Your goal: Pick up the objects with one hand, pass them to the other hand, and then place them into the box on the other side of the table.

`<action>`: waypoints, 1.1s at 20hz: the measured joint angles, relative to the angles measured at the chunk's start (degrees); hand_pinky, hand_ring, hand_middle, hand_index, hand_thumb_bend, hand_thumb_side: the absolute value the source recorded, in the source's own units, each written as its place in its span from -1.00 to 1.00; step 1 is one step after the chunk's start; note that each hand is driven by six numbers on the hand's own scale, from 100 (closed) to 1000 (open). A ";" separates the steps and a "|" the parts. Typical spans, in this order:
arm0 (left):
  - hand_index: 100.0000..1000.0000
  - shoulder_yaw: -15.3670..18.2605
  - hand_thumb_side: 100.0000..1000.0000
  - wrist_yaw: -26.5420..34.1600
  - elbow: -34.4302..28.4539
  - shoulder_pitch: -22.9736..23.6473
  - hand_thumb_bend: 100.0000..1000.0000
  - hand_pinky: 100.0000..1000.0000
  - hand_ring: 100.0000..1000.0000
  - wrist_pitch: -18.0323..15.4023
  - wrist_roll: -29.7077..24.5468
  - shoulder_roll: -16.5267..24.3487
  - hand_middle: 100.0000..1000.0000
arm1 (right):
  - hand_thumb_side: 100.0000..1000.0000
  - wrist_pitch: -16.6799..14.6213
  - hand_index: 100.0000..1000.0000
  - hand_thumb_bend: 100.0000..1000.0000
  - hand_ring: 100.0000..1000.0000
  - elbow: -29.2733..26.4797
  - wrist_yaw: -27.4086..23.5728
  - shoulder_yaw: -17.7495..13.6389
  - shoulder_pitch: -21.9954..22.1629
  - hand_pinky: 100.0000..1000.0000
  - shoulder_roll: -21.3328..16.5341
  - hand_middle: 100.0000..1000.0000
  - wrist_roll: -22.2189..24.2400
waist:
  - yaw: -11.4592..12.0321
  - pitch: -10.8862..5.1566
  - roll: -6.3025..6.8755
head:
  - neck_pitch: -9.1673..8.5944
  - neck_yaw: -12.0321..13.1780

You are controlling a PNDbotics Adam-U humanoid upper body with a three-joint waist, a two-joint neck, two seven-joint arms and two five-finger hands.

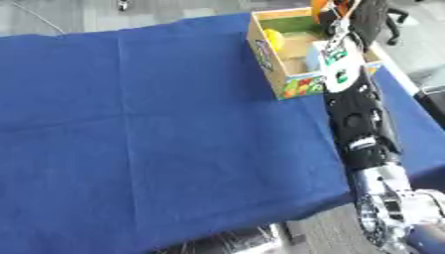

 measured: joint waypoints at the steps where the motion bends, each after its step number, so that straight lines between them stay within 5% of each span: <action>1: -0.02 0.13 -0.40 0.00 -0.01 0.05 -0.88 0.42 -0.22 0.05 0.05 0.00 -0.13 | -1.00 -0.12 0.17 -0.81 -0.04 0.70 0.00 0.01 0.04 0.13 -0.05 -0.16 0.50 | 0.03 0.00 0.00 | 0.00 -0.09; 6: -0.02 0.21 -0.40 0.00 -0.10 0.46 -0.88 0.42 -0.23 0.10 0.10 0.00 -0.13 | -0.94 -1.02 0.55 -0.46 0.12 3.20 1.32 0.56 0.08 0.23 -0.69 0.08 5.98 | 0.09 0.00 0.00 | 0.01 -0.41; 13: -0.03 0.36 -0.39 -0.04 -0.11 0.89 -0.88 0.42 -0.23 0.14 0.05 0.00 -0.13 | -0.15 -0.40 0.90 0.14 0.37 4.84 4.51 0.69 0.08 0.38 -1.10 0.51 13.22 | 0.22 0.00 0.00 | 0.01 -0.67; 19: -0.03 0.49 -0.37 -0.11 -0.08 1.00 -0.86 0.43 -0.23 0.23 -0.06 -0.01 -0.13 | -0.07 0.82 0.93 0.12 0.40 5.09 5.27 0.05 0.10 0.40 -1.44 0.57 14.60 | 0.25 -0.01 0.00 | 0.02 -0.93; 22: -0.02 0.51 -0.35 -0.15 -0.04 1.03 -0.81 0.43 -0.22 0.23 -0.07 -0.01 -0.12 | -0.18 0.86 0.94 0.04 0.41 4.59 5.27 0.00 0.14 0.40 -1.45 0.57 14.25 | 0.26 -0.01 0.00 | 0.02 -0.94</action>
